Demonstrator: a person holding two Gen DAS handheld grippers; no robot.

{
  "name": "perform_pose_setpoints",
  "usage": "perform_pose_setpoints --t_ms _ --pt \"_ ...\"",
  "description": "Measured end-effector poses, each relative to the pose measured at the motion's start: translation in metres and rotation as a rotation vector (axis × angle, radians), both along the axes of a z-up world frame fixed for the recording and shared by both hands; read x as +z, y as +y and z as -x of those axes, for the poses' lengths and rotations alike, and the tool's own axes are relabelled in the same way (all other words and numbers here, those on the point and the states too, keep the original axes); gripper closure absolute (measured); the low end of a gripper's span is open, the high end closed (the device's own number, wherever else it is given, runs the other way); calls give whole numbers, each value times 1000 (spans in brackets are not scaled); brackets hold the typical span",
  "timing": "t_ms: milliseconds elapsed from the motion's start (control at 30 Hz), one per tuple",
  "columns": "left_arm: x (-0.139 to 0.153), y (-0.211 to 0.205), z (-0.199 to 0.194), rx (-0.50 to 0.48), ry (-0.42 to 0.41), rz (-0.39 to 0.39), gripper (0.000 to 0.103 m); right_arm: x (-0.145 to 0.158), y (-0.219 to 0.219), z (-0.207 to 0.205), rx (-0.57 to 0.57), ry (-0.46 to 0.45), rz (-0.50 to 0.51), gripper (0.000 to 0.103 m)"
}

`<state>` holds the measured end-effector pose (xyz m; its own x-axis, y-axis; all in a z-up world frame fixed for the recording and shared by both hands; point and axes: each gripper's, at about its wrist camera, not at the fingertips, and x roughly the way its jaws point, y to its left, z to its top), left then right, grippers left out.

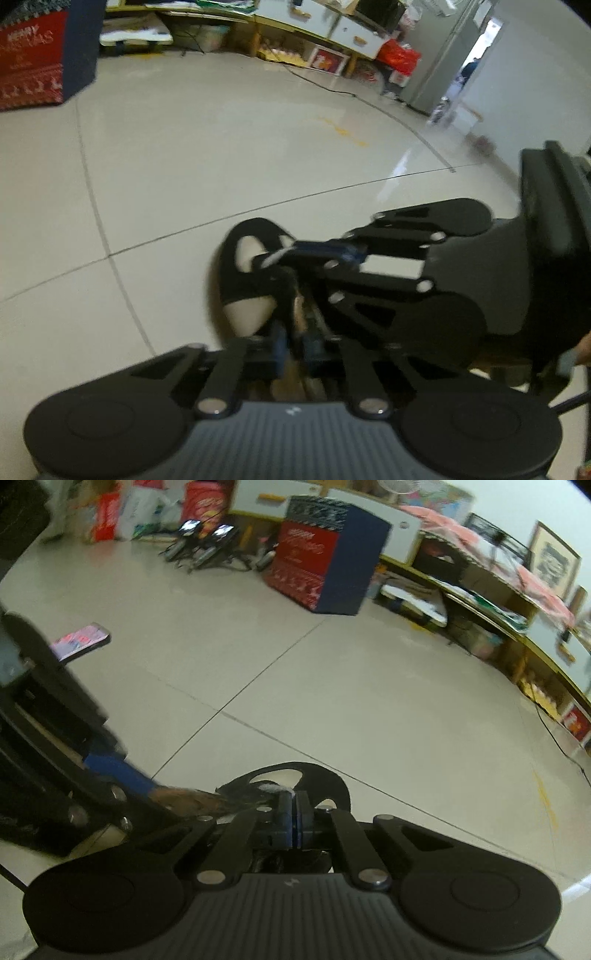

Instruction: Lace up shoes with both hands

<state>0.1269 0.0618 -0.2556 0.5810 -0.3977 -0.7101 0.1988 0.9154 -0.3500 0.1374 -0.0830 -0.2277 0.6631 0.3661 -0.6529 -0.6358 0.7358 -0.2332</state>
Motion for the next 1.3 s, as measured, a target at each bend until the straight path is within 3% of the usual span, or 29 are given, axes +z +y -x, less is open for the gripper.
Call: perform_pose_setpoints --t_ms 333,500,600,700,1033,1200,1300 --pt "0 -2 4 87 28 13 98 -5 -7 2 -158 -21 -40 103" --pt "4 -3 6 81 27 4 98 -8 -18 -4 -265 15 -81 103" --pt "7 -1 2 59 47 27 96 -7 -25 -11 -248 80 -123 102" --pt "7 2 -3 42 67 46 88 2 -34 -10 -247 130 -149 99" --pt "1 -6 -33 29 133 55 84 33 -38 15 -300 379 -265 97" --pt "-7 -4 -55 69 202 82 73 37 -31 17 -336 402 -269 96" --pt "-8 2 -52 132 217 139 85 41 -29 19 -345 432 -293 96"
